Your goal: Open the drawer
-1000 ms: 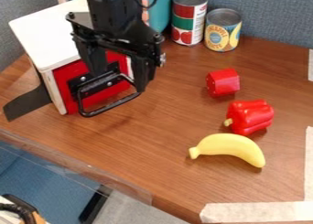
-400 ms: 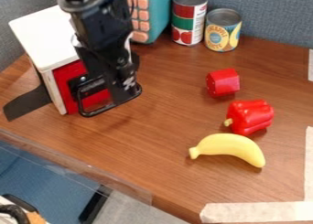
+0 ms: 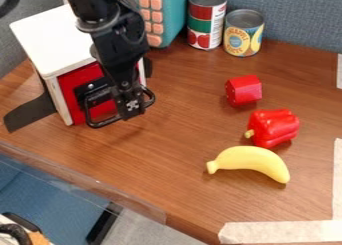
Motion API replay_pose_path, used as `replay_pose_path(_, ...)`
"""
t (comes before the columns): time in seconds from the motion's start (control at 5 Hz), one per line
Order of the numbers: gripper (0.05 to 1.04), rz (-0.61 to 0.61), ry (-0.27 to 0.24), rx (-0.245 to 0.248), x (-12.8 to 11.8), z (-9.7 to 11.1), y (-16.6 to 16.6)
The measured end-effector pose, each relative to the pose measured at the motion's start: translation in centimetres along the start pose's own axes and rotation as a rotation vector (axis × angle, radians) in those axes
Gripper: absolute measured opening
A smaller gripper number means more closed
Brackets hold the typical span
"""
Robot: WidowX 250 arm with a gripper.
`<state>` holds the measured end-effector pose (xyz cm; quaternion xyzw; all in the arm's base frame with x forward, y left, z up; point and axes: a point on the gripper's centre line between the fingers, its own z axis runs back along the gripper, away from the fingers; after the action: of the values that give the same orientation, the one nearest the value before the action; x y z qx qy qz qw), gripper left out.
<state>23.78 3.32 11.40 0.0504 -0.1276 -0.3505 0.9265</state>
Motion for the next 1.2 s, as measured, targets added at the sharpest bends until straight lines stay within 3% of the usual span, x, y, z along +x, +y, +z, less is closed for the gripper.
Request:
replay_pose_path(0.4,0.999,-0.055,-0.044,0.121,0.4,-1.4,0.8)
replay_pose_path(0.6,0.999,-0.043,-0.039,0.176,0.3,-2.0,1.5)
replay_pose_path(1.2,0.999,-0.043,0.032,0.191,-1.1,-5.8,2.3)
